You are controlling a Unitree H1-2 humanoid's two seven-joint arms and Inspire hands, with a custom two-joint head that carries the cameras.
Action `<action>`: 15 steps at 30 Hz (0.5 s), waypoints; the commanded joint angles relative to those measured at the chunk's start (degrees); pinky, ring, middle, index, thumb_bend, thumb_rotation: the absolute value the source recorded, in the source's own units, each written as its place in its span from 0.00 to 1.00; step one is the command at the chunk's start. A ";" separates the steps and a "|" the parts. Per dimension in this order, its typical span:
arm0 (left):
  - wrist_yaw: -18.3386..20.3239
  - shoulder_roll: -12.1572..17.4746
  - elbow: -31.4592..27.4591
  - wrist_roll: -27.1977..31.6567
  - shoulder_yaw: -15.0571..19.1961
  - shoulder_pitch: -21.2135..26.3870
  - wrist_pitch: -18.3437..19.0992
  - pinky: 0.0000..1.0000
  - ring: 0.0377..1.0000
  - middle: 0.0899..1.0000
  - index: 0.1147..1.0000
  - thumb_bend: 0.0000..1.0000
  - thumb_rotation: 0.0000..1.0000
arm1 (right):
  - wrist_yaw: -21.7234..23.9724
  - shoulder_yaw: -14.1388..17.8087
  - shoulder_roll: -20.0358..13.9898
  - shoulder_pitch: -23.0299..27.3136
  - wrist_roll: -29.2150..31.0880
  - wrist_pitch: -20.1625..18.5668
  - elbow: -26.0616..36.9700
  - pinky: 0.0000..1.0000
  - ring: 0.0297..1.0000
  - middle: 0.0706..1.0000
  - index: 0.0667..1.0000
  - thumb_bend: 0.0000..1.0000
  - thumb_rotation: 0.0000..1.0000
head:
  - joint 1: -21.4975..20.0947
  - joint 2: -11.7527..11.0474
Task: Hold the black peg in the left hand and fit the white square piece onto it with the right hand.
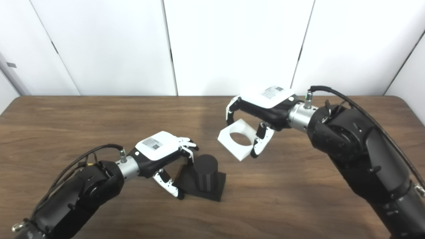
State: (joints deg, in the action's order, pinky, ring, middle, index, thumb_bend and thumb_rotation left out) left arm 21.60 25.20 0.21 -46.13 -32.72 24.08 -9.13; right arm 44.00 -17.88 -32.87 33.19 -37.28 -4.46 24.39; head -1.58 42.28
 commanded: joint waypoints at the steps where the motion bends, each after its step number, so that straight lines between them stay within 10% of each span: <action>1: 3.24 -0.12 2.23 -3.62 -2.59 -1.47 0.47 0.83 0.90 0.86 0.43 0.52 0.08 | 0.47 0.95 -0.13 2.86 0.34 -0.49 2.30 0.76 0.76 0.72 0.44 0.52 0.13 | -0.11 0.09; 15: 3.79 -0.09 1.71 -3.47 -2.56 -1.37 0.76 0.84 0.91 0.86 0.43 0.52 0.08 | 3.30 0.61 2.73 2.98 0.67 -1.06 4.46 0.78 0.75 0.71 0.44 0.52 0.13 | -0.36 0.45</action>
State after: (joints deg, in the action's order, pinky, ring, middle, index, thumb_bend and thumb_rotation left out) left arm 21.59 25.13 0.21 -46.17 -32.79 24.11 -9.12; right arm 47.60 -18.10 -30.04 33.42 -36.87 -4.64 26.87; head -1.93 42.71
